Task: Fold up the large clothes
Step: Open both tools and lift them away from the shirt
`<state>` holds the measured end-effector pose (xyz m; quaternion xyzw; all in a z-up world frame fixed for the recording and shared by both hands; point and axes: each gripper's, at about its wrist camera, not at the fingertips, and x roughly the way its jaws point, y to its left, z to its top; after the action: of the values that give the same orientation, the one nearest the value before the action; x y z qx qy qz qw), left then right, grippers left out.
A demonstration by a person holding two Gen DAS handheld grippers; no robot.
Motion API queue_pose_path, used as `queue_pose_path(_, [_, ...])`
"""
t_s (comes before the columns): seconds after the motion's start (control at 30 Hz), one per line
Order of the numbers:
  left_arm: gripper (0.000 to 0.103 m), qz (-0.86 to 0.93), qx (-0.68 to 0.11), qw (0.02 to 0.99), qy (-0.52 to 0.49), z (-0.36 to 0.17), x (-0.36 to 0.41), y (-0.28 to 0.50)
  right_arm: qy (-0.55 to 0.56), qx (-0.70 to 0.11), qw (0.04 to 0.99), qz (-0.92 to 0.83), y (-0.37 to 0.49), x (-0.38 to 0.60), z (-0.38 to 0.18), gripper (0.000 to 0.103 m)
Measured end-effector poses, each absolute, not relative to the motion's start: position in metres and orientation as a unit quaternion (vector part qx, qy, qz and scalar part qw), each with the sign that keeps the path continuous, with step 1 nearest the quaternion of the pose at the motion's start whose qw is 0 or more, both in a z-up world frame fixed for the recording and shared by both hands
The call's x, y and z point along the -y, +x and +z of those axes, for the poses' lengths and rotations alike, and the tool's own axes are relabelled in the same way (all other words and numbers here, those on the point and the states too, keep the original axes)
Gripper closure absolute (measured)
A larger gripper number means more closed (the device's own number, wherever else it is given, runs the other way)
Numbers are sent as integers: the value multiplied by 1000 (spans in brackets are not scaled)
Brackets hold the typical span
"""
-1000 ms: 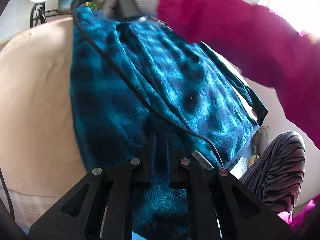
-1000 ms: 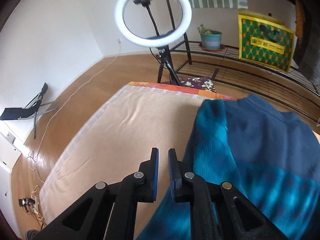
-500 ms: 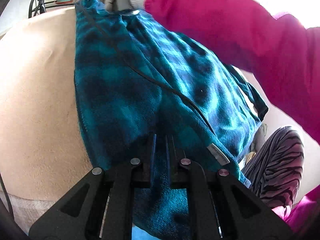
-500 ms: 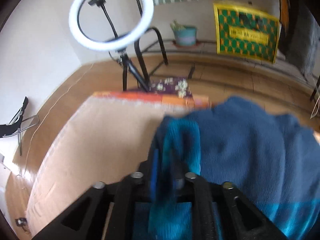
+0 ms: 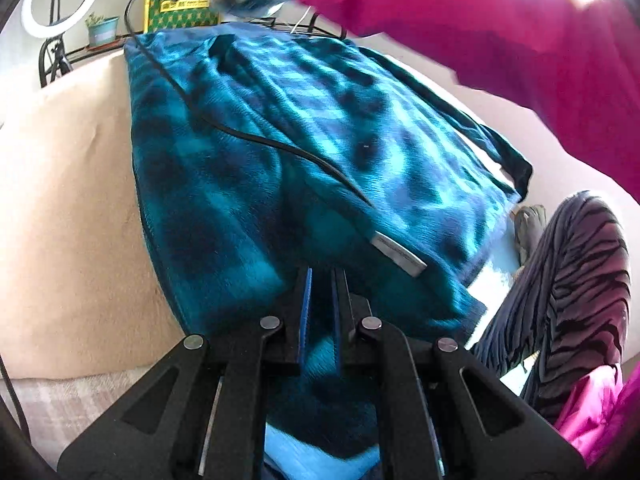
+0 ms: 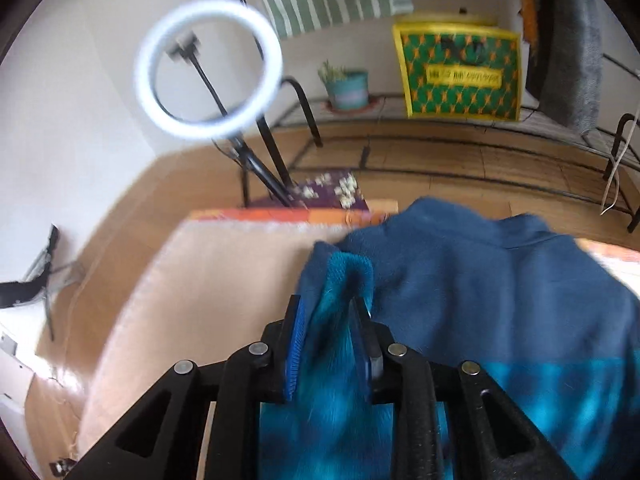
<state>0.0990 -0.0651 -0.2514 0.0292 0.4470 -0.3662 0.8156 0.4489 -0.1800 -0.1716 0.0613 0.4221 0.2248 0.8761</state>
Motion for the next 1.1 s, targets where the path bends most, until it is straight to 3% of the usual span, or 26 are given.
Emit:
queue_pose_path(0.27, [97, -377, -423, 824, -9, -217, 64, 81, 104, -353, 890, 269, 332, 263, -52, 72])
queue_pose_path(0.47, [97, -392, -449, 803, 17, -237, 103, 71, 71, -309, 914, 254, 215, 327, 15, 72])
queue_pose_path(0.63, [97, -370, -458, 807, 49, -254, 117, 61, 69, -286, 931, 216, 145, 389, 33, 72])
queue_pose_path(0.87, [97, -383, -448, 806, 45, -181, 101, 45, 100, -278, 943, 156, 79, 476, 27, 71])
queue_pose_path(0.9, [94, -385, -437, 811, 52, -166, 99, 41, 103, -277, 944, 146, 71, 487, 25, 70])
queue_pose_path(0.97, [66, -390, -419, 819, 46, -135, 92, 36, 111, -277, 946, 129, 55, 512, 17, 68])
queue_pose_path(1.0, [62, -394, -411, 822, 37, -123, 89, 36, 117, -278, 946, 121, 48, 522, 12, 68])
queue_pose_path(1.1, [61, -399, -386, 832, 10, -92, 83, 38, 142, -287, 942, 101, 29, 550, -5, 67])
